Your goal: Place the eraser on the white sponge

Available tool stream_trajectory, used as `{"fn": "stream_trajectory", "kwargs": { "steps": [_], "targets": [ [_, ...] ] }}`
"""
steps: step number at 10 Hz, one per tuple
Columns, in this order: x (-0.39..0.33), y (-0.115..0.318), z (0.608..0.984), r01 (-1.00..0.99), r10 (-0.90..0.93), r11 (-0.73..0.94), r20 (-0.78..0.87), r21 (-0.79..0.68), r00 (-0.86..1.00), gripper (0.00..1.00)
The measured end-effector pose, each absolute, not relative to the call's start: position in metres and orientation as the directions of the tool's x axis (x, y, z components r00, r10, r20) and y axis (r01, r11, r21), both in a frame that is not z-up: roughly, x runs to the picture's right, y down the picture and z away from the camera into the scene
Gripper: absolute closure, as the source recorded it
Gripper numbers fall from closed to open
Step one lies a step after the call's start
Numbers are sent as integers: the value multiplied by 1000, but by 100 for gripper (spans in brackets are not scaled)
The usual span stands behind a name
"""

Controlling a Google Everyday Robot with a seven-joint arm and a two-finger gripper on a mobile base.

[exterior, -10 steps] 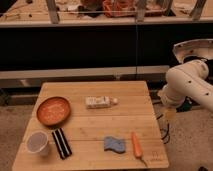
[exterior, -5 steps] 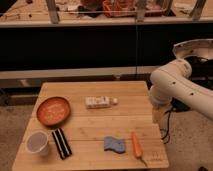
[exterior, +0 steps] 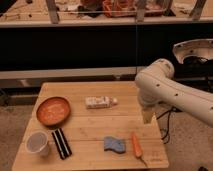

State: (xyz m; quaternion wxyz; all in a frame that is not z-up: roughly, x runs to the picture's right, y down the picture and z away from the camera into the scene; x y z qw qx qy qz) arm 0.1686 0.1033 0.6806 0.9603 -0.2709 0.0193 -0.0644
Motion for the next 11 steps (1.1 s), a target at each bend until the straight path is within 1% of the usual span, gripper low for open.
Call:
{"fn": "stream_trajectory", "kwargs": {
  "steps": [3, 5, 9, 11],
  "targets": [
    [121, 106, 682, 206, -215, 836, 41, -509, 976, 20],
    [113, 110, 682, 239, -248, 826, 51, -510, 967, 20],
    [63, 115, 686, 347, -332, 801, 120, -487, 935, 20],
    [57, 119, 688, 369, -348, 792, 137, -485, 927, 20]
  ]
}}
